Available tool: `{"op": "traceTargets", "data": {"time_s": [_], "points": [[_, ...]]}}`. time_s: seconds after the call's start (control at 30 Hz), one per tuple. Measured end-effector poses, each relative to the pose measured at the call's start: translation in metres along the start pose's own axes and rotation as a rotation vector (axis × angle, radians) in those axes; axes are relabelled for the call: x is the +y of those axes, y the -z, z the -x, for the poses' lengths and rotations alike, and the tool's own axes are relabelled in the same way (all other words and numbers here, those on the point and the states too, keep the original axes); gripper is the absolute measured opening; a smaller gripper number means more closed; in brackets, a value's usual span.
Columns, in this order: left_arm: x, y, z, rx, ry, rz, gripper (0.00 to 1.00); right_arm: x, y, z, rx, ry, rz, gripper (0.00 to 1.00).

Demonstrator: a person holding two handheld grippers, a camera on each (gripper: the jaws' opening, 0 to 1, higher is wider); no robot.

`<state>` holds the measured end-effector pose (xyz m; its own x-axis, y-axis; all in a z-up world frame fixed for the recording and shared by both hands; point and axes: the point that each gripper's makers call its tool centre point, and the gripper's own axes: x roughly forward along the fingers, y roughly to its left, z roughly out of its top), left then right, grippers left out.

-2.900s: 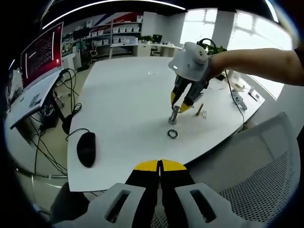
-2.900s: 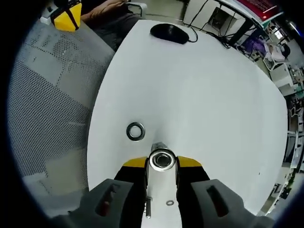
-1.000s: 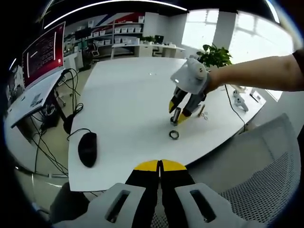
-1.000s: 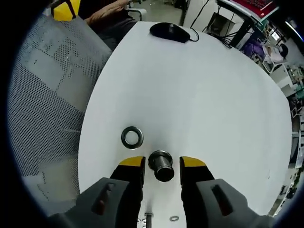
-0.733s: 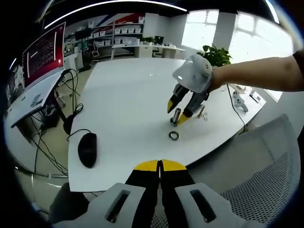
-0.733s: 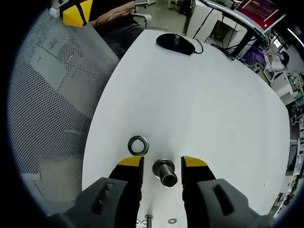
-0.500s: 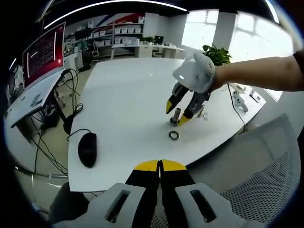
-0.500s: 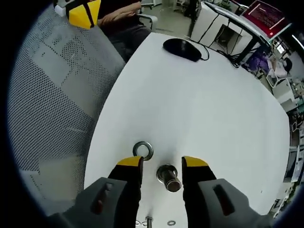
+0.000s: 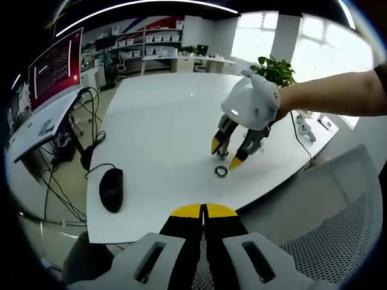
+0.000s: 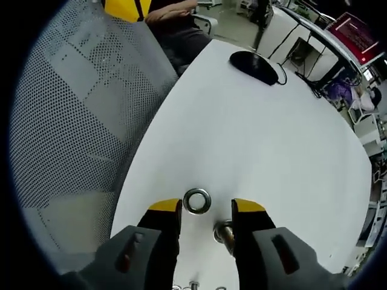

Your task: Place the washer onto the threaded stud by aligning its center hole with the stud, sliding it down to the base, and recovering from edge contact or off-axis alignment until the washer reaches the visible bottom stop.

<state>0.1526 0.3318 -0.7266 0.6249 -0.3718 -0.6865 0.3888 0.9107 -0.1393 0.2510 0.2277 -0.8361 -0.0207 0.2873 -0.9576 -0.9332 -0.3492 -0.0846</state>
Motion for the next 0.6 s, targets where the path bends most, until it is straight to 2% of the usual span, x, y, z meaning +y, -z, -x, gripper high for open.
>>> {"op": "traceTargets", "data": {"time_s": [0.27, 0.6], "points": [[0.001, 0.0, -0.001, 0.003, 0.0, 0.0, 0.0, 0.008, 0.0, -0.01, 0.01, -0.019, 0.003, 0.33], [0.001, -0.001, -0.001, -0.001, 0.0, 0.002, 0.0, 0.013, 0.01, -0.019, 0.055, -0.04, -0.016, 0.32]]}}
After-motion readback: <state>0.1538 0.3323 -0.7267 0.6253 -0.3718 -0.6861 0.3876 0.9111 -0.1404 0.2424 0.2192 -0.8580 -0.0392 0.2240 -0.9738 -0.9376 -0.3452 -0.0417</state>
